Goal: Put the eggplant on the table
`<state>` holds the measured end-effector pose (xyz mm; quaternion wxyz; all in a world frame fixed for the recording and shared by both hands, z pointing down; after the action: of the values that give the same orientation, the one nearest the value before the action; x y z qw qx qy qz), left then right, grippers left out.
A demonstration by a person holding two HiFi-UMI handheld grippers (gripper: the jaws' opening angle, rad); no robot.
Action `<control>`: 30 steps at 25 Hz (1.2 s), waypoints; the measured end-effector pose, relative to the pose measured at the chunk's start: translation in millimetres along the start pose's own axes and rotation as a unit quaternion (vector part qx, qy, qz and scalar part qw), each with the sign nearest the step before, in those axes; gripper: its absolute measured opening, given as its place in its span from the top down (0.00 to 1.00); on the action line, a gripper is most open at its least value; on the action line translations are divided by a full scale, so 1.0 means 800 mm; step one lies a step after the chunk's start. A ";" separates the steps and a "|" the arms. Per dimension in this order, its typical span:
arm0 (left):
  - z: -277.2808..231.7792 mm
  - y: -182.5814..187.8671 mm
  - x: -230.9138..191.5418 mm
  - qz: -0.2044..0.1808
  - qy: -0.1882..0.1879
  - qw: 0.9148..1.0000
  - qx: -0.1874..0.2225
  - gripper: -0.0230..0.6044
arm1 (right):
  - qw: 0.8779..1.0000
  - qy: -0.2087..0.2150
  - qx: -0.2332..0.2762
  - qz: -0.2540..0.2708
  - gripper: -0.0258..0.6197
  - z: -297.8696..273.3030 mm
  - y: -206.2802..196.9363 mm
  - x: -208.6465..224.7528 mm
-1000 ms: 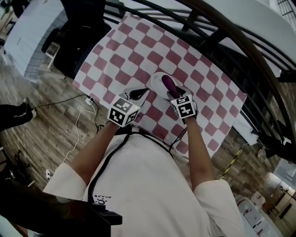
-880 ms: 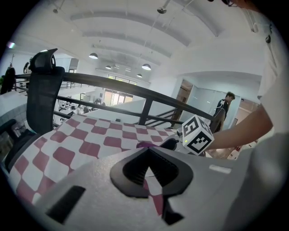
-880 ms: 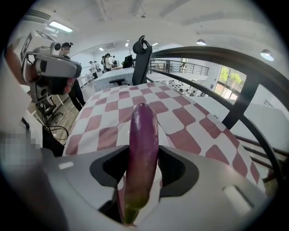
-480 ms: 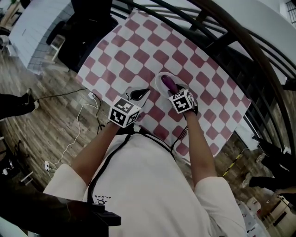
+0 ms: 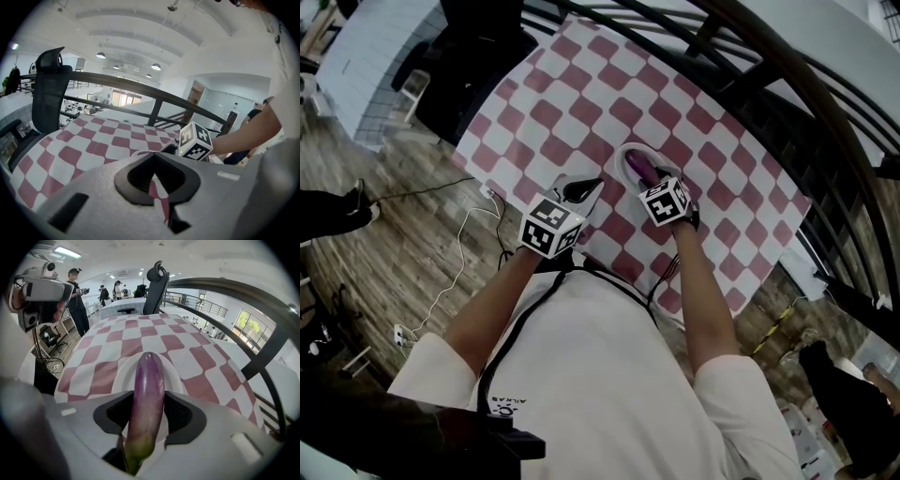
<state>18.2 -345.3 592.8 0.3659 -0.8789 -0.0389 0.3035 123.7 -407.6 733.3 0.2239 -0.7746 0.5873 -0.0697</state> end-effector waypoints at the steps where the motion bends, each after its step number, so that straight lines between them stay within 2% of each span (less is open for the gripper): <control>1: 0.001 0.000 -0.001 0.000 0.001 1.000 0.000 0.96 | 1.000 0.000 -0.002 0.004 0.64 -0.001 0.000 -0.001; 14: 0.010 0.001 -0.002 0.002 0.006 1.000 0.002 0.96 | 0.999 0.003 -0.014 0.029 0.64 -0.006 -0.001 -0.001; 30: 0.018 0.003 -0.002 -0.007 0.004 1.000 0.003 0.96 | 1.000 0.003 -0.007 0.018 0.58 0.002 0.002 -0.003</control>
<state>8.2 -338.6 584.3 0.3707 -0.8789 -0.0430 0.2971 122.1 -405.6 731.3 0.2183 -0.7655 0.6019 -0.0637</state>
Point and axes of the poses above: the fingertips, and each gripper's own axes: z backward along the fingers, x to its right, y out of its top, the point moved 1 cm from there along z, backward along the fingers, and after that the axes turned 15 degrees about z, right-handed, at the moved point
